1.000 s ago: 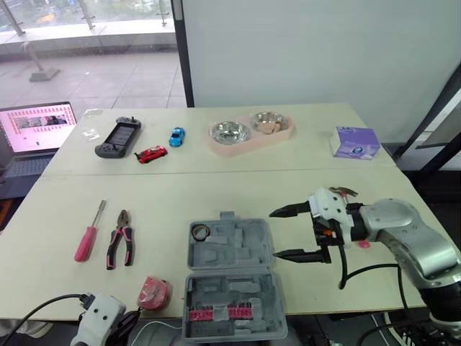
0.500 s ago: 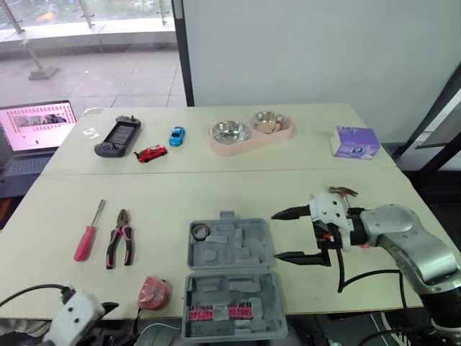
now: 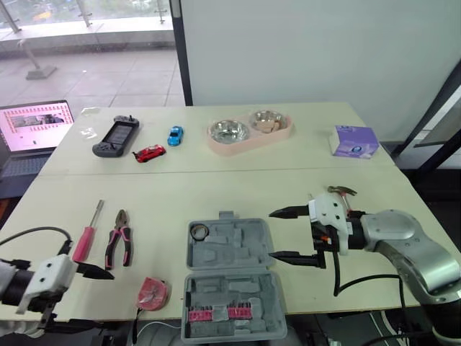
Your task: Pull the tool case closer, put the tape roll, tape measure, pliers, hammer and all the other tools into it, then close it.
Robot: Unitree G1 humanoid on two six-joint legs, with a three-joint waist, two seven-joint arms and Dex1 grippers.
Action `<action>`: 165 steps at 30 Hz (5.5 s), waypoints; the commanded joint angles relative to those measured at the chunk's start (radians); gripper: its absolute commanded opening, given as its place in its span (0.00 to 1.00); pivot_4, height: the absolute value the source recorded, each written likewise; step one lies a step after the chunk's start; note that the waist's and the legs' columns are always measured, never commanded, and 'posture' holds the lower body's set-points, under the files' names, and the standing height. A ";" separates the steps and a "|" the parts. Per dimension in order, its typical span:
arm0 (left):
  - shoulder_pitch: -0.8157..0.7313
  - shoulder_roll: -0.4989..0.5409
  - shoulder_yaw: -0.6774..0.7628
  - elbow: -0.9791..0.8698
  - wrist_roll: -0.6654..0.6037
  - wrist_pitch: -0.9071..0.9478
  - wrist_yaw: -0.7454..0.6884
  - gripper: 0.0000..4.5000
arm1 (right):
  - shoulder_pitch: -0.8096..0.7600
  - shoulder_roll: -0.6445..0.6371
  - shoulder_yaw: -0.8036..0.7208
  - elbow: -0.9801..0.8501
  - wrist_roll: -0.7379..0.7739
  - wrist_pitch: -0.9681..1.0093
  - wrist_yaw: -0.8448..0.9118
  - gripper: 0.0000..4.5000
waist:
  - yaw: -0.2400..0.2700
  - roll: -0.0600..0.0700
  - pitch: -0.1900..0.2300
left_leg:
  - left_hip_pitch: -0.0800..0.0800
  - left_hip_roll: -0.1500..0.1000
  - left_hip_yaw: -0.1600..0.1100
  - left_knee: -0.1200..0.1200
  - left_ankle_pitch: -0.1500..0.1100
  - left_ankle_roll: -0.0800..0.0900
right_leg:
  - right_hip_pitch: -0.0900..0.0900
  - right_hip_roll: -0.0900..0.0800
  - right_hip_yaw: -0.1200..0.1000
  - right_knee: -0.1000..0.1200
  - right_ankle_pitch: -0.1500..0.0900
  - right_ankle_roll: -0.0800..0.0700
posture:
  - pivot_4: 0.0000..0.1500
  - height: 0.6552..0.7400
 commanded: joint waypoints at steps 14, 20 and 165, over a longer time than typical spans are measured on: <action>-0.439 -0.136 -0.474 0.378 0.022 -0.245 -0.011 0.98 | 0.078 -0.041 -0.108 -0.136 0.032 0.068 -0.101 1.00 | 0.001 0.001 0.000 | 0.001 0.000 0.000 0.001 0.000 0.000 | 0.000 0.001 0.000 0.003 0.001 0.001 | 1.00 0.95; -0.456 -0.167 -0.512 0.389 0.021 -0.256 -0.011 0.98 | 0.100 -0.055 -0.129 -0.155 0.037 0.089 -0.115 1.00 | 0.000 0.001 0.000 | 0.001 0.000 -0.001 0.001 0.000 0.000 | 0.000 0.001 0.000 0.003 0.001 0.001 | 1.00 0.95; 0.106 -0.338 0.059 -0.664 -0.144 0.448 0.317 1.00 | 0.235 -0.478 0.041 0.060 0.289 -0.064 -0.040 0.99 | 0.005 0.009 0.001 | 0.000 0.001 0.001 0.002 -0.002 0.004 | 0.002 0.002 -0.001 0.000 -0.002 0.010 | 1.00 0.95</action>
